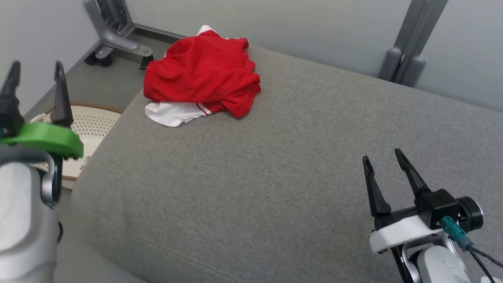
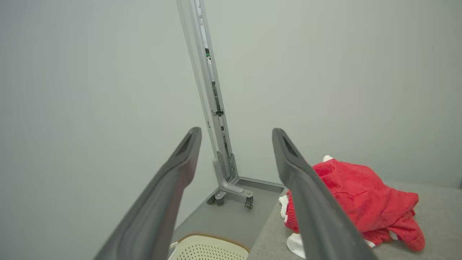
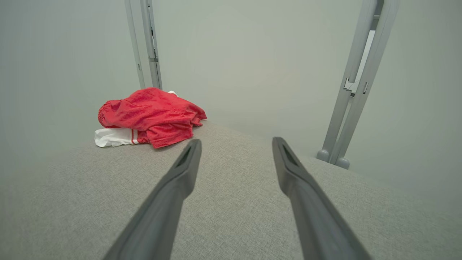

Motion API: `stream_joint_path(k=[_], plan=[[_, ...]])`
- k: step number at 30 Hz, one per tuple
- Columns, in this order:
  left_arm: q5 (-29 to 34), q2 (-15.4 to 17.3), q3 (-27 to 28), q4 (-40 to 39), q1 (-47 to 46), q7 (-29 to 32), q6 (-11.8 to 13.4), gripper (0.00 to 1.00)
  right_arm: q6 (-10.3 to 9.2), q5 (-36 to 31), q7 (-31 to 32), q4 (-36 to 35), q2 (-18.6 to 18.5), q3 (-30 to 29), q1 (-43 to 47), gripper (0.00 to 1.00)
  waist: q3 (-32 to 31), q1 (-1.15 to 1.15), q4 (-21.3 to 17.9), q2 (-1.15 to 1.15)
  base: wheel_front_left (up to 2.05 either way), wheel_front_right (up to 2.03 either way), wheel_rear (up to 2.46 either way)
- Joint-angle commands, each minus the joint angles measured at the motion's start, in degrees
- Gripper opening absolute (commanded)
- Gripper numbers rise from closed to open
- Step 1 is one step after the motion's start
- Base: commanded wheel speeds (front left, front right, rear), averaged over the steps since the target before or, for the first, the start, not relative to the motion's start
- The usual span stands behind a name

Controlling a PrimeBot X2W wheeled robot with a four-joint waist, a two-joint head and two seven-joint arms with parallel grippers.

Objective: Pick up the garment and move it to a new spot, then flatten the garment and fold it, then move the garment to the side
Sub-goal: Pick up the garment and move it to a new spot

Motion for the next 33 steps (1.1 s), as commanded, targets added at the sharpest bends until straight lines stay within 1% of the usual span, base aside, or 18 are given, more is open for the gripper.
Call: stream_joint_path(k=[1, 4, 7, 10, 13, 16, 21, 29, 32, 33], plan=[[0.14, 0.72, -0.45, 0.94, -3.47, 1.00, -0.70, 1.00, -0.08, -0.67, -0.18, -0.51, -0.35, 0.01, -1.32, 1.00, 7.05, 0.00, -6.89, 0.00, 0.00, 0.00, 0.00], [-0.01, 2.94, -1.11, 4.67, -11.32, 4.25, -2.01, 1.00, -0.08, -2.14, -0.18, -1.54, -0.31, 0.75, -3.74, 1.00, 10.64, 0.00, -10.57, 0.00, 0.00, 0.00, 0.00], [-0.69, 4.71, -1.84, 9.41, -17.18, 8.28, -3.00, 1.00, -0.08, -3.29, -0.17, -2.94, -0.34, 1.14, -5.56, 1.00, 13.70, 0.00, -13.82, 0.00, 0.00, 0.00, 0.00], [-0.33, 6.91, -2.25, 14.95, -22.51, 11.77, -3.30, 1.00, -0.09, -4.33, -0.17, -5.65, -0.32, -0.42, -6.52, 1.00, 16.92, 0.00, -16.81, 0.00, 0.00, 0.00, 0.00], [-0.85, 7.76, -2.76, 19.56, -26.18, 14.35, -3.57, 1.00, -0.08, -5.11, -0.17, -8.38, -0.29, -2.54, -5.98, 1.00, 19.79, 0.00, -19.06, 0.00, 0.00, 0.00, 0.00], [-1.70, 8.07, -2.38, 23.43, -28.60, 15.54, -3.61, 1.00, -0.08, -6.05, -0.17, -10.43, -0.27, -4.45, -5.23, 1.00, 22.20, 0.00, -20.48, 0.00, 0.00, 0.00, 0.00], [-3.76, 7.08, -1.43, 29.41, -30.40, 15.73, -3.33, 1.00, -0.09, -6.72, -0.17, -12.81, -0.26, -6.29, -4.77, 1.00, 25.20, 0.00, -22.17, 0.00, 0.00, 0.00, 0.00], [-4.53, 6.91, -2.03, 36.13, -31.50, 15.25, -3.52, 1.00, -0.08, -6.23, -0.17, -13.51, -0.25, -7.14, -4.81, 1.00, 27.04, 0.00, -22.87, 0.00, 0.00, 0.00, 0.00], [-4.06, 7.14, -2.41, 37.88, -31.89, 15.07, -2.57, 1.00, -0.09, -6.24, -0.17, -13.33, -0.25, -7.45, -5.30, 1.00, 27.10, 0.00, -22.84, 0.00, 0.00, 0.00, 0.00], [-3.89, 7.32, -2.52, 38.50, -32.05, 14.93, -2.09, 0.80, -0.08, -6.20, -0.18, -13.23, -0.25, -7.44, -5.44, 1.00, 27.01, 0.00, -22.83, 0.00, 0.00, 0.00, 0.00]])
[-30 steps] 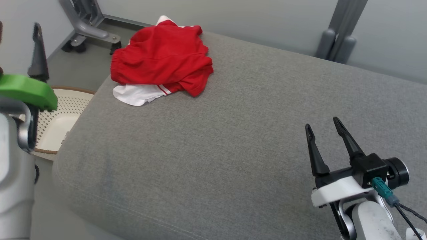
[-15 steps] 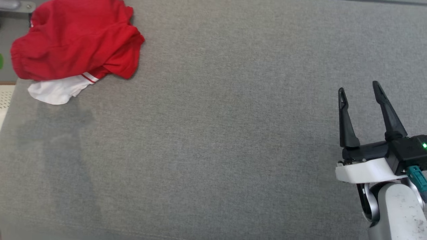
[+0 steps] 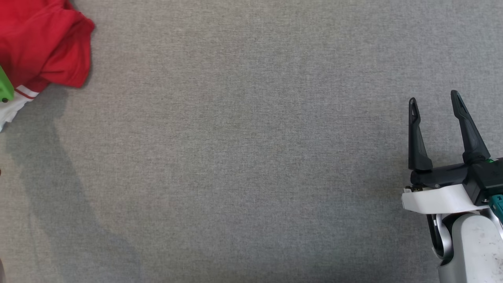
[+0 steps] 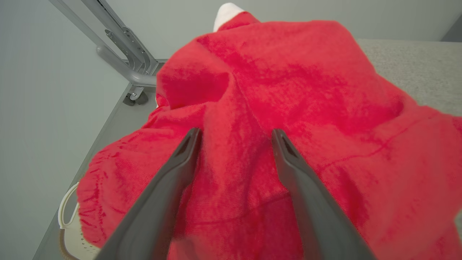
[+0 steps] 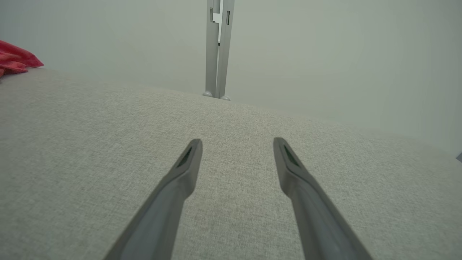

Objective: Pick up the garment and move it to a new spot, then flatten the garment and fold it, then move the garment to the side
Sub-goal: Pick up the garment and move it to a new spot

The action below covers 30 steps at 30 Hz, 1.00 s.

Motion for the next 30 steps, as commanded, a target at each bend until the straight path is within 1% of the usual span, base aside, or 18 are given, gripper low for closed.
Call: stream_joint_path(k=[1, 2, 3, 7, 10, 13, 17, 21, 25, 30], plan=[[0.24, 0.69, -0.16, 0.60, -0.99, -0.52, 0.53, 0.48, -0.08, 0.23, -0.17, 0.01, -0.14, 0.00, -0.53, 1.00, 0.56, -0.01, -0.81, 0.00, 0.00, 0.00, 0.00], [0.11, 0.79, -0.08, 1.12, -1.18, -0.69, 0.96, 0.26, -0.08, 0.32, -0.17, 0.15, -0.15, 0.07, -0.61, 1.00, 0.29, -0.01, -0.79, 0.00, 0.00, 0.00, 0.00], [0.06, 0.87, -0.10, 1.51, -1.36, -0.98, 1.07, 0.00, -0.08, 0.46, -0.17, 0.28, -0.15, 0.14, -0.71, 1.00, 0.03, -0.01, -0.77, 0.00, 0.00, 0.00, 0.00], [0.35, 1.17, -0.49, 2.37, -1.63, -3.05, 1.68, 0.00, -0.08, 1.05, -0.17, 1.17, -0.16, 0.39, -0.89, 1.00, -1.93, -0.01, -0.64, 0.00, 0.00, 0.00, 0.00], [1.17, 2.07, -1.26, 2.86, -1.75, -4.84, 2.62, 0.00, -0.08, 1.78, -0.17, 1.89, -0.15, 0.64, -0.91, 1.00, -4.57, -0.01, -0.77, 0.00, 0.00, 0.00, 0.00], [2.23, 2.45, -2.40, 2.65, -2.44, -6.54, 2.46, 0.00, -0.08, 2.63, -0.17, 2.84, -0.16, 0.82, -0.67, 1.00, -7.70, -0.01, -1.00, 0.00, 0.00, 0.00, 0.00], [3.67, 1.79, -4.64, 1.61, -3.46, -8.45, 1.15, 0.00, -0.08, 4.27, -0.17, 4.46, -0.14, 0.88, 0.69, 1.00, -13.02, -0.01, -1.44, 0.00, 0.00, 0.00, 0.00], [4.54, -0.35, -7.37, 0.17, -4.55, -9.68, -0.35, 0.00, -0.08, 5.82, -0.17, 5.70, -0.15, 0.33, 2.37, 1.00, -18.71, -0.01, -2.19, 0.00, 0.00, 0.00, 0.00], [4.25, -3.96, -10.48, -2.03, -5.12, -10.80, -1.59, 0.00, -0.08, 7.19, -0.16, 6.76, -0.15, -0.93, 4.14, 1.00, -24.25, -0.01, -3.42, 0.00, 0.00, 0.00, 0.00], [1.79, -9.14, -14.43, -5.10, -3.03, -11.40, -2.05, 0.00, -0.08, 8.11, -0.16, 7.39, -0.14, -2.68, 6.17, 1.00, -28.89, -0.01, -5.60, 0.00, 0.00, 0.00, 0.00]])
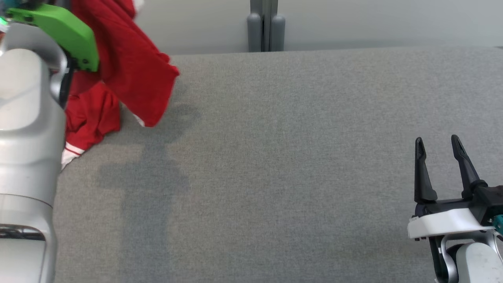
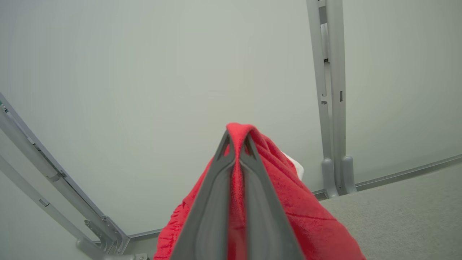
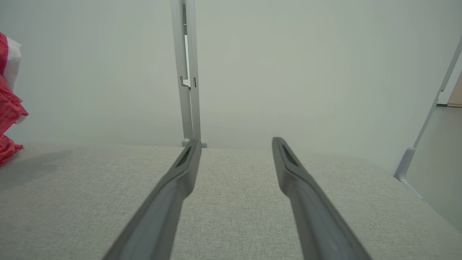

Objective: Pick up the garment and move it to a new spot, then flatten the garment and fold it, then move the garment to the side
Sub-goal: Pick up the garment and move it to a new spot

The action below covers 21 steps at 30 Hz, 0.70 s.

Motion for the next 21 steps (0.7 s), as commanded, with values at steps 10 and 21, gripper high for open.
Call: stream_joint_path(k=[10, 21], plan=[[-10.35, -8.07, -5.42, -6.64, 5.75, -1.36, -0.17, 0.00, -0.08, 1.49, -0.17, 0.55, -0.15, 0.45, 2.03, 1.00, -7.32, 0.00, -11.01, 0.00, 0.00, 0.00, 0.00], [-18.22, -13.02, -11.45, -5.13, 21.26, -7.07, 2.38, 0.00, -0.08, 2.71, -0.17, 1.01, -0.14, 1.31, 0.76, 1.00, -4.22, 0.00, -15.32, 0.00, 0.00, 0.00, 0.00]])
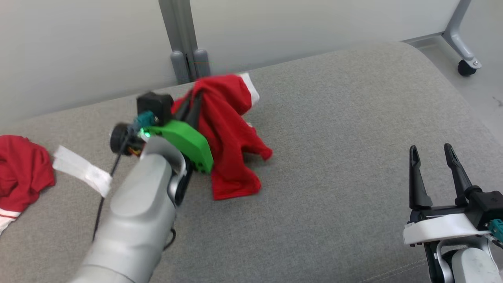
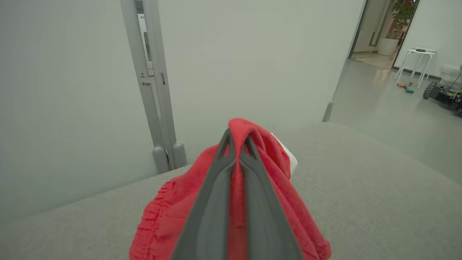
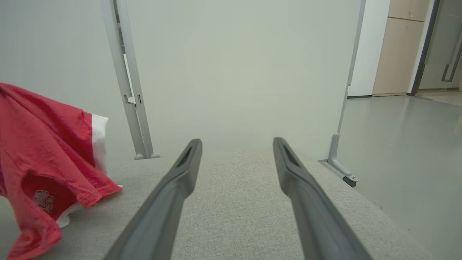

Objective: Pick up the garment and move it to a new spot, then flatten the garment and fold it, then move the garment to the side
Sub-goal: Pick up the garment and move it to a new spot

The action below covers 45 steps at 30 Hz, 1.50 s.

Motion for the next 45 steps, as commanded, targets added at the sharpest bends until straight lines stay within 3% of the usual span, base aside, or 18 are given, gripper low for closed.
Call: stream_joint_path(k=[1, 10, 18, 19, 20, 21, 32, 45], plan=[[-1.19, 0.08, -1.98, -0.65, 3.16, -0.49, 0.97, 0.00, -0.08, 0.38, -0.17, 0.13, -0.14, 0.03, -0.76, 1.00, 1.44, 0.00, -1.06, 0.00, 0.00, 0.00, 0.00], [-5.25, 0.15, -13.40, -6.10, 17.86, -1.02, 5.78, 0.00, -0.08, 0.67, -0.18, 0.13, -0.15, 0.27, -0.53, 1.00, 2.30, 0.00, 1.94, 0.00, 0.00, 0.00, 0.00], [-2.92, 0.14, -14.28, -10.33, 25.05, -1.02, 7.42, 0.00, -0.08, 0.09, -0.17, 0.57, -0.15, 0.89, 0.20, 1.00, 1.22, 0.00, 4.78, 0.00, 0.00, 0.00, 0.00], [-2.73, 0.12, -14.12, -10.71, 25.65, -1.02, 7.43, 0.40, -0.08, 0.04, -0.17, 0.68, -0.15, 1.21, 0.27, 1.00, 1.03, 0.00, 4.95, 0.00, 0.00, 0.00, 0.00], [-2.60, 0.12, -13.97, -11.02, 26.06, -1.02, 7.49, 0.89, -0.08, -0.02, -0.17, 0.77, -0.16, 1.33, 0.31, 1.00, 0.83, 0.00, 5.10, 0.00, 0.00, 0.00, 0.00], [-2.57, 0.13, -13.53, -11.59, 26.56, -1.02, 7.54, 1.00, -0.08, -0.06, -0.17, 0.84, -0.16, 1.57, 0.37, 1.00, 0.60, 0.00, 5.23, 0.00, 0.00, 0.00, 0.00], [-0.05, 0.15, -5.54, -21.49, 31.65, -1.03, 8.39, 1.00, -0.08, -0.60, -0.18, 1.52, -0.15, 1.58, 2.19, 1.00, -3.25, 0.00, 7.17, 0.00, 0.00, 0.00, 0.00], [6.38, 0.14, 13.05, -31.71, 43.70, -0.96, 8.58, 1.00, -0.08, 1.12, -0.17, 3.74, -0.15, 3.29, 5.69, 1.00, -7.46, 0.00, 10.47, 0.00, 0.00, 0.00, 0.00]])
